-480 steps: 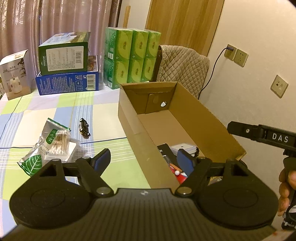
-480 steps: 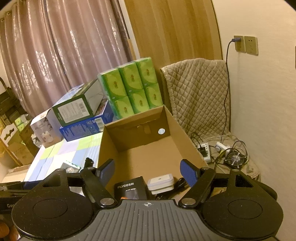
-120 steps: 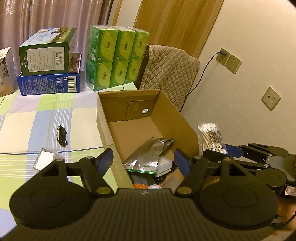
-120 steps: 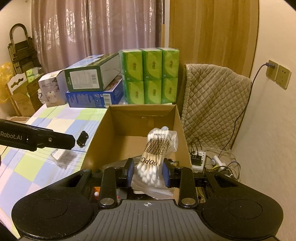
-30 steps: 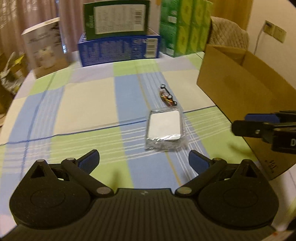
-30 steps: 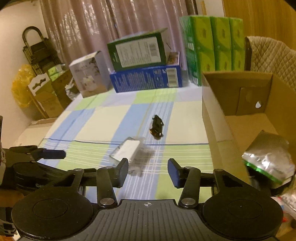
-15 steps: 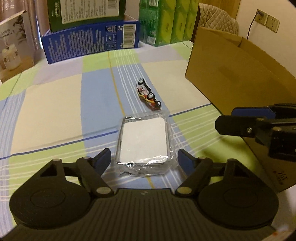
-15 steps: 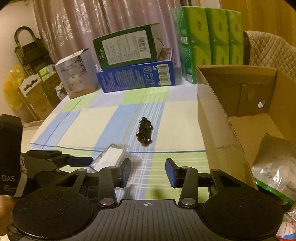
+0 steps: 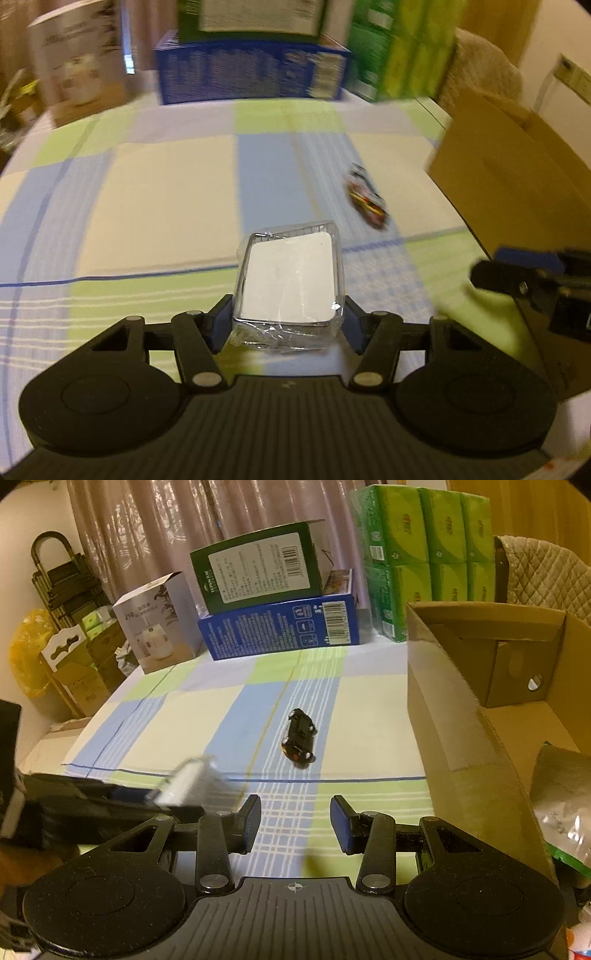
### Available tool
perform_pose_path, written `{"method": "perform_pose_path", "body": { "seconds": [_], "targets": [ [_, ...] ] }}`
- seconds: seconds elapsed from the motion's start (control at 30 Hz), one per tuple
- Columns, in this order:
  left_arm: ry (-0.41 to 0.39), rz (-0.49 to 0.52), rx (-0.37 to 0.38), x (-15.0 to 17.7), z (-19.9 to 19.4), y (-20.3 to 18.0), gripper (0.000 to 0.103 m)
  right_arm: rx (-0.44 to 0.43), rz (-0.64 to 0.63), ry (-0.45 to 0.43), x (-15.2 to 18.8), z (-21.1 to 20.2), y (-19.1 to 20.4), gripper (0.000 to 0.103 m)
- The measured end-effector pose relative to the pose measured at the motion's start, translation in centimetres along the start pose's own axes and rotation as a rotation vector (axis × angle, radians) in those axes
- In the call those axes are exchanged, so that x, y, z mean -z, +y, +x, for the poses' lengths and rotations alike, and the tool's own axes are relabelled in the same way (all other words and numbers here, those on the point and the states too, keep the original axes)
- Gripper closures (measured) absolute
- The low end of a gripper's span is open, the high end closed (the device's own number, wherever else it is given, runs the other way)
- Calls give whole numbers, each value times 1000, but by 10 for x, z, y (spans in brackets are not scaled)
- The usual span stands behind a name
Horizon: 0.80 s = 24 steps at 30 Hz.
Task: Organize objects
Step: 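Grasp the clear plastic box with the left tool while the right tool approaches the toy car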
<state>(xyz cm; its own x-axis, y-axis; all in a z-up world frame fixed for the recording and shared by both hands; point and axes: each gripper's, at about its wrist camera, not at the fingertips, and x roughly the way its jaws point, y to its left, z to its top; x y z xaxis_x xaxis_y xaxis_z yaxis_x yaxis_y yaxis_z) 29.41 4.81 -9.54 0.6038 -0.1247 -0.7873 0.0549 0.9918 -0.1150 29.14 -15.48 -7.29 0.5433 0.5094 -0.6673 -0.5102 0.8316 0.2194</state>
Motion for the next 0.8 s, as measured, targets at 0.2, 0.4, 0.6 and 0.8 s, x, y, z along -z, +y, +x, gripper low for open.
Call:
{"method": "perform_pose_path", "body": {
  "seconds": [0.2, 0.4, 0.6, 0.8],
  "targets": [
    [-49, -79, -36, -10, -10, 26, 48, -22, -11, 1, -8, 16, 8, 63],
    [-68, -109, -42, -17, -9, 32, 48, -3, -55, -17, -20, 40, 19, 63],
    [-83, -128, -71, -20, -9, 38, 48, 23, -86, -24, -32, 73, 19, 63],
    [-72, -139, -67, -20, -4, 41, 48, 39, -106, -7, -39, 101, 12, 63]
  ]
}}
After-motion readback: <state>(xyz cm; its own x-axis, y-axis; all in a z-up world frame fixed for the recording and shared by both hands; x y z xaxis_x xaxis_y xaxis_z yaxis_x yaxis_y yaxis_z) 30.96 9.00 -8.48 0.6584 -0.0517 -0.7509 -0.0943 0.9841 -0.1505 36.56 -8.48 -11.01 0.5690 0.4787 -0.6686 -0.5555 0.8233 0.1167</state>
